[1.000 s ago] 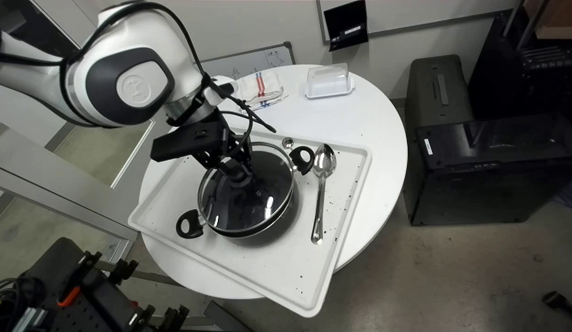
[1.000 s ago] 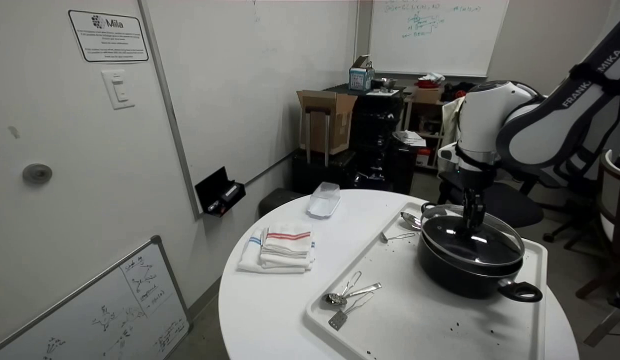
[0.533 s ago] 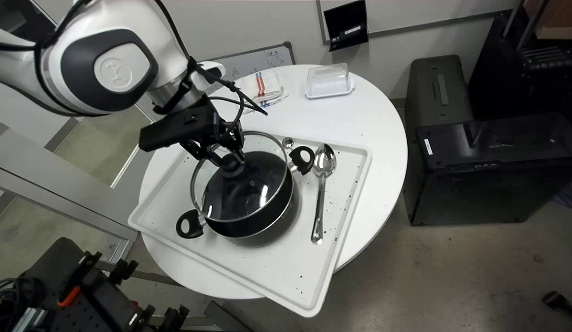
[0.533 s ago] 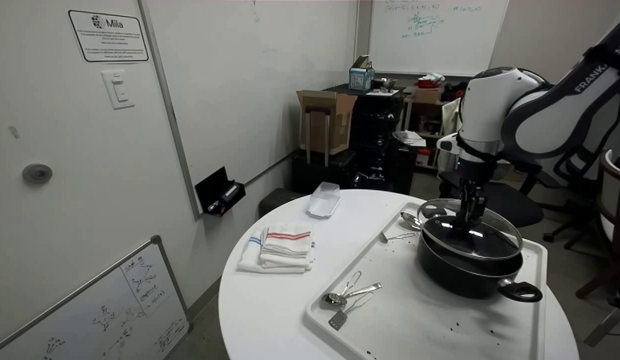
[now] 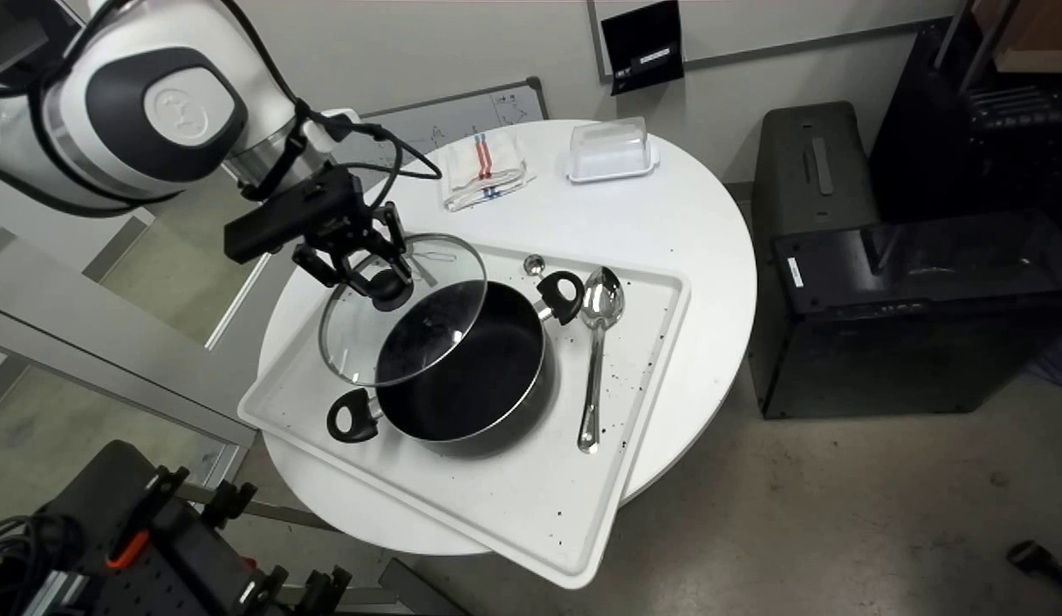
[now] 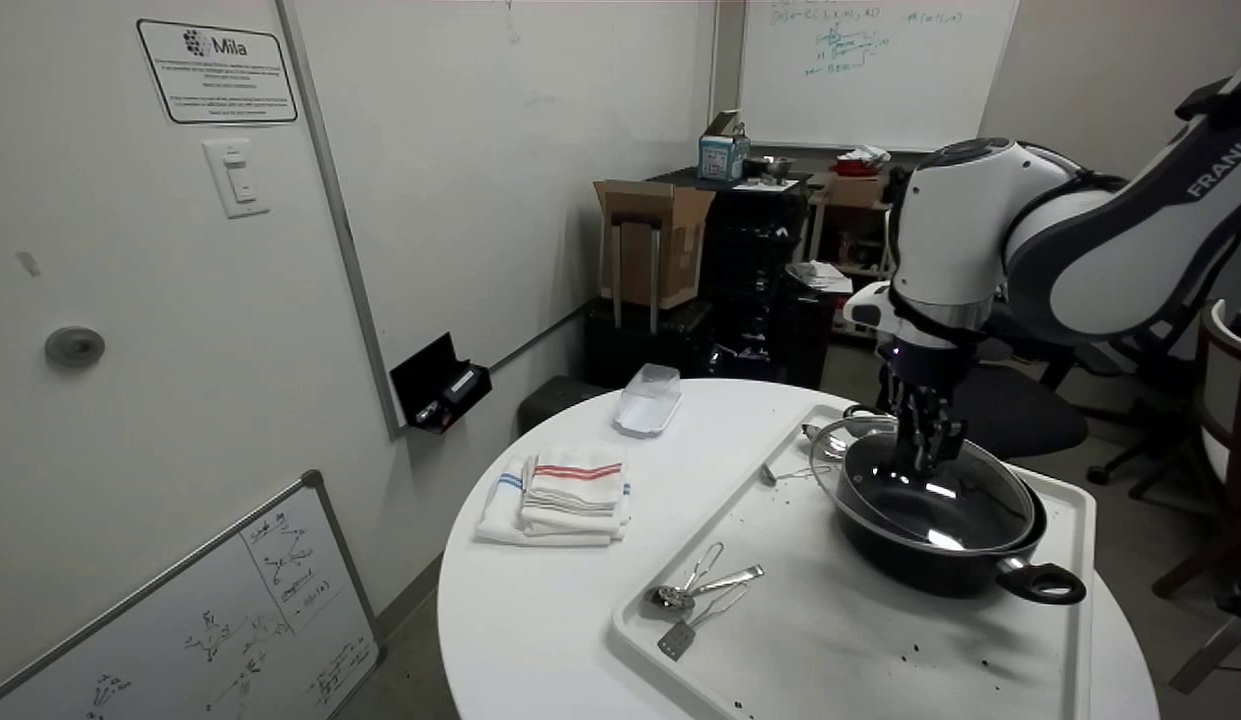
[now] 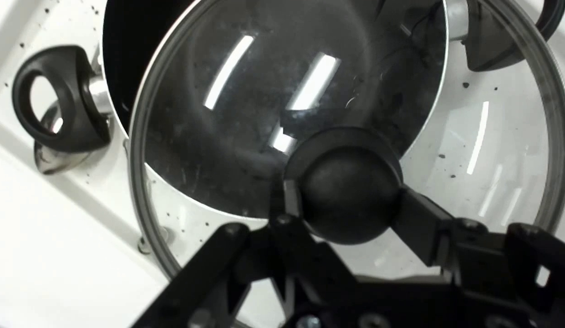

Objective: Remove the glass lid from the pot and put it on the white tray

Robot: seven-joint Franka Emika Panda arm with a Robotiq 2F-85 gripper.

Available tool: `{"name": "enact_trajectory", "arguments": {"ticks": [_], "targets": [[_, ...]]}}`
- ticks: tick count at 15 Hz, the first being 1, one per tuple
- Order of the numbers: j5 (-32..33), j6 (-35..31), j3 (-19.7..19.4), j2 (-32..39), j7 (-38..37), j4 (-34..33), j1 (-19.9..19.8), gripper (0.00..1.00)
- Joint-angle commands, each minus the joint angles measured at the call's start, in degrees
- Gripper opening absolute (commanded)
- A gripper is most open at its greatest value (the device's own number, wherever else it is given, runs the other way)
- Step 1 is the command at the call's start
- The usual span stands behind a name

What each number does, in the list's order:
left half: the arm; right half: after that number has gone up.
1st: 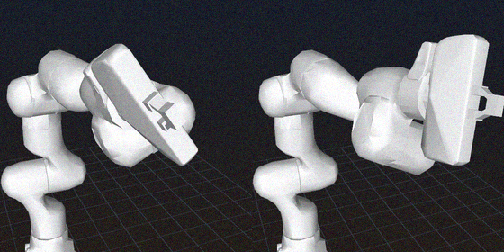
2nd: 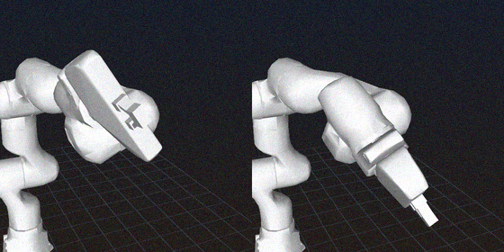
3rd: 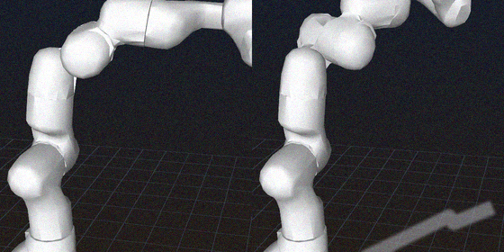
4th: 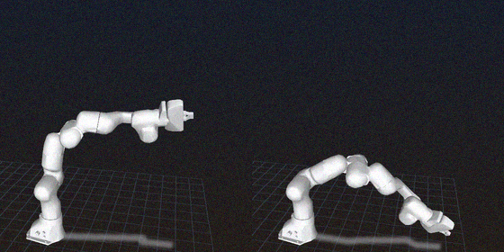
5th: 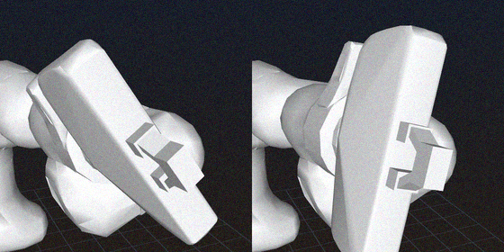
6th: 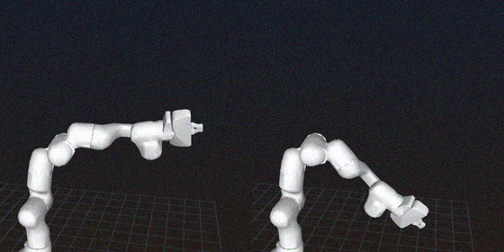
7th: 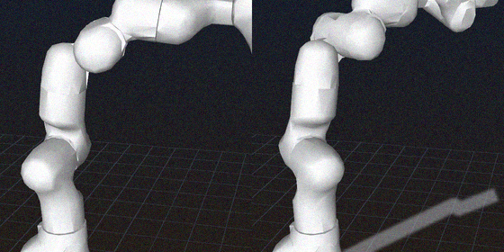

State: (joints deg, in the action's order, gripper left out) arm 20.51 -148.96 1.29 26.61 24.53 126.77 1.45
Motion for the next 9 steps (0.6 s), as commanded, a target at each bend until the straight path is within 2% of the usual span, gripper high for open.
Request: {"name": "enact_trajectory", "arguments": {"ticks": [1, 6, 9], "targets": [[5.6, 2.3, 0.2, -1.0, -1.9, -0.4, 4.9, 0.26], [13.3, 2.7, 0.9, 1.1, -4.8, -1.1, 12.0, 0.26], [16.8, 2.3, 1.5, 2.9, -6.4, -1.7, 14.6, 0.26]]}}
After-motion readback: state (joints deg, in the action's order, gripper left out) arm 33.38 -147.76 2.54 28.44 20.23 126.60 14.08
